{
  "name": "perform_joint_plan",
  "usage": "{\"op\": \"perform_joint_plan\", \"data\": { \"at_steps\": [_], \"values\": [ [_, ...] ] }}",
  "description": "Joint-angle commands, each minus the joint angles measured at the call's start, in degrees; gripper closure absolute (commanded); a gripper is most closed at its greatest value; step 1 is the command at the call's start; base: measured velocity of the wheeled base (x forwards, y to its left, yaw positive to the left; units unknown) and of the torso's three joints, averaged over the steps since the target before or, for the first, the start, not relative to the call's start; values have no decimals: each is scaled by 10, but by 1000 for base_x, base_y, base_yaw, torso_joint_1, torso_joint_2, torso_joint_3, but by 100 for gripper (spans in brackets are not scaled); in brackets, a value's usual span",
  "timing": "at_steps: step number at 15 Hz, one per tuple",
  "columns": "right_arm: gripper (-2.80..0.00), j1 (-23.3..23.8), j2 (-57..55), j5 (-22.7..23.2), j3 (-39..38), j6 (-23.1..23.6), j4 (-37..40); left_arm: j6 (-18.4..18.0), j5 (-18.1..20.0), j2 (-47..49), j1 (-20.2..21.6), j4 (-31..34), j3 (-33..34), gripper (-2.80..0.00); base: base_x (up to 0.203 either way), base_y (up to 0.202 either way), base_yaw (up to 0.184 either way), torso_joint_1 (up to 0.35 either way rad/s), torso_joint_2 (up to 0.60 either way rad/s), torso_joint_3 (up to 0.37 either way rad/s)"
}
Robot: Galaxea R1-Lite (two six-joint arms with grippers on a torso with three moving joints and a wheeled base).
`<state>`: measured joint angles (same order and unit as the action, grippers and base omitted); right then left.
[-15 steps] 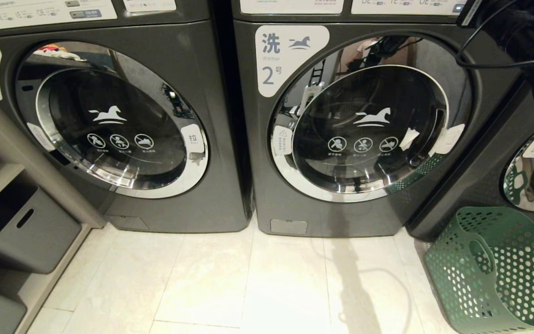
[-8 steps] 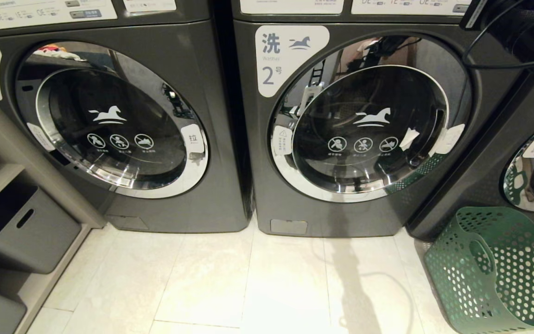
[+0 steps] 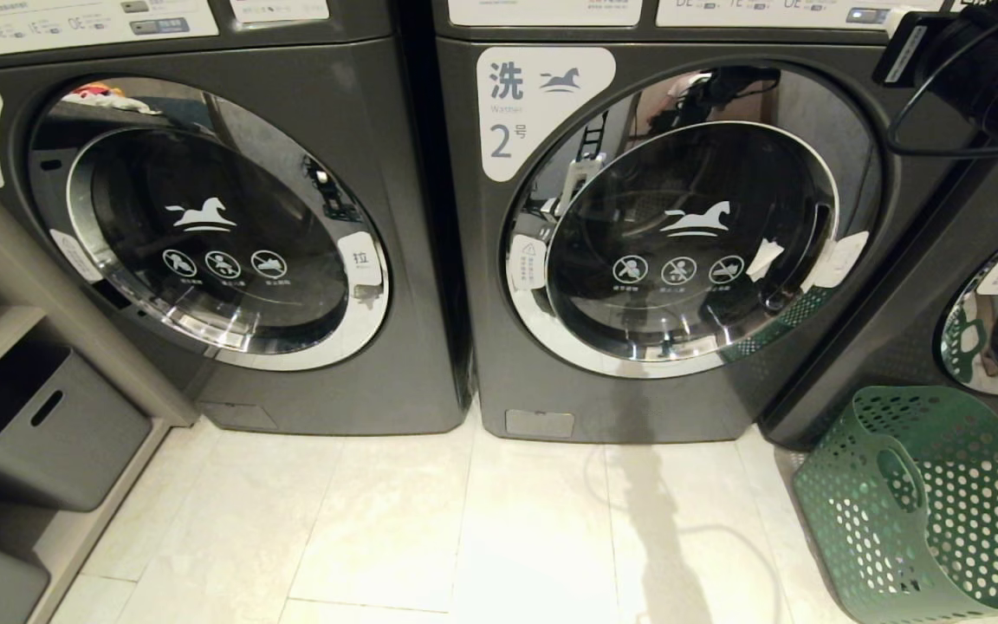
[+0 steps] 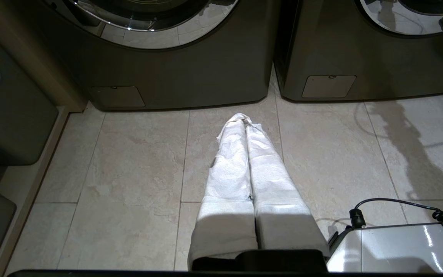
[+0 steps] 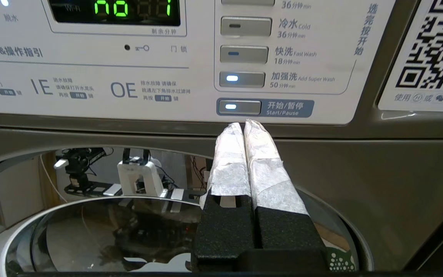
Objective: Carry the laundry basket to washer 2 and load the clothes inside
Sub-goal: Press the washing machine switch
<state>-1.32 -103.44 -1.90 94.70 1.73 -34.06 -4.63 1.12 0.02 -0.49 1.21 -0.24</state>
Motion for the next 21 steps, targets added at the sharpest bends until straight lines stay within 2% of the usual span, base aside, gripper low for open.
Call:
{"op": "perform_joint_plan", "data": {
  "at_steps": [1,9,21],
  "values": [
    [0,0,-8,0,9,2,-2,0,0,0,0,0,0,0,0,0,0,0,0,0],
    [0,5,-89,-4,125,4,-1,0,0,0,0,0,0,0,0,0,0,0,0,0],
    [0,5,-94,-4,127,4,-1,1,-1,0,0,0,0,0,0,0,0,0,0,0]
  ]
}}
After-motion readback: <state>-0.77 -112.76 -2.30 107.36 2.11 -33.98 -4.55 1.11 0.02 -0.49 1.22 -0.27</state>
